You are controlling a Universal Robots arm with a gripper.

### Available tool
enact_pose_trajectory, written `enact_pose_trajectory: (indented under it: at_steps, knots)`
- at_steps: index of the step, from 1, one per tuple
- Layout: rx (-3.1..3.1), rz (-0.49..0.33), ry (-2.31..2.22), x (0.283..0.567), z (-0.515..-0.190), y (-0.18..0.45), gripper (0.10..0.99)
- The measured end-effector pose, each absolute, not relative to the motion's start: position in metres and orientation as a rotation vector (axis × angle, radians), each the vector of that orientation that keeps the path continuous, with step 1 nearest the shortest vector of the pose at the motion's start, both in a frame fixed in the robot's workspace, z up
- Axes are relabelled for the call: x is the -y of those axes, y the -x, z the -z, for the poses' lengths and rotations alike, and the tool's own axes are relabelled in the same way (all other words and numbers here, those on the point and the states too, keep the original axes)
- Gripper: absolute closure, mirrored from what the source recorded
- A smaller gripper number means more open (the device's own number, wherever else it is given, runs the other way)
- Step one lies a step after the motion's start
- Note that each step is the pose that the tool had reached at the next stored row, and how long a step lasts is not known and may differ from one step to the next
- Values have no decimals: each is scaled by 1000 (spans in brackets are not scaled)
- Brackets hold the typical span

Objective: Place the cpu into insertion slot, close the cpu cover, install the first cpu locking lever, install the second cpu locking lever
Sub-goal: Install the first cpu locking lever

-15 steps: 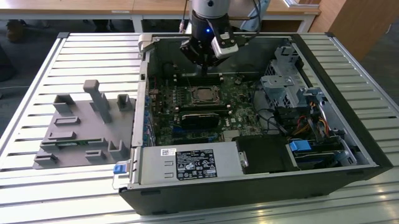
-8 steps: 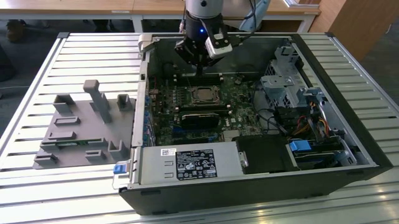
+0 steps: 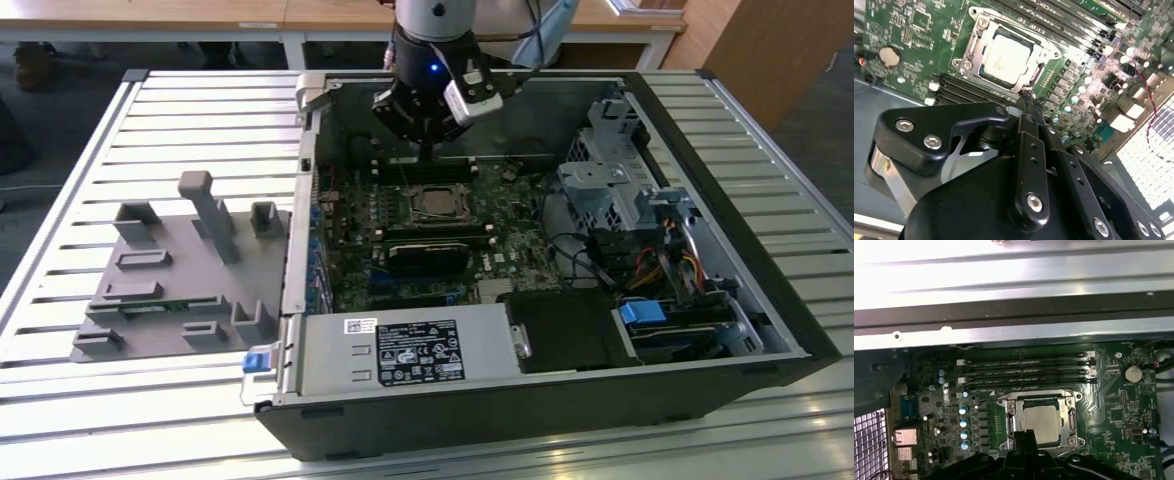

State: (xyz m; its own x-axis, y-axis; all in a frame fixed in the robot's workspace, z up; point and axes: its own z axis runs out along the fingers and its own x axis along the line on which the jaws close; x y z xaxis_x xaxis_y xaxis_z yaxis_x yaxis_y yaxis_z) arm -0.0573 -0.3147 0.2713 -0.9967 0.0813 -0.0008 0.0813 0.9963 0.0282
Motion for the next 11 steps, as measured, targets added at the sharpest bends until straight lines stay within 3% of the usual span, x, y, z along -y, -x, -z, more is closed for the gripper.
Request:
enact_pose_trajectory:
  at_steps: [11]
  knots:
    - [-3128,-45,-119,315,-268,84,969]
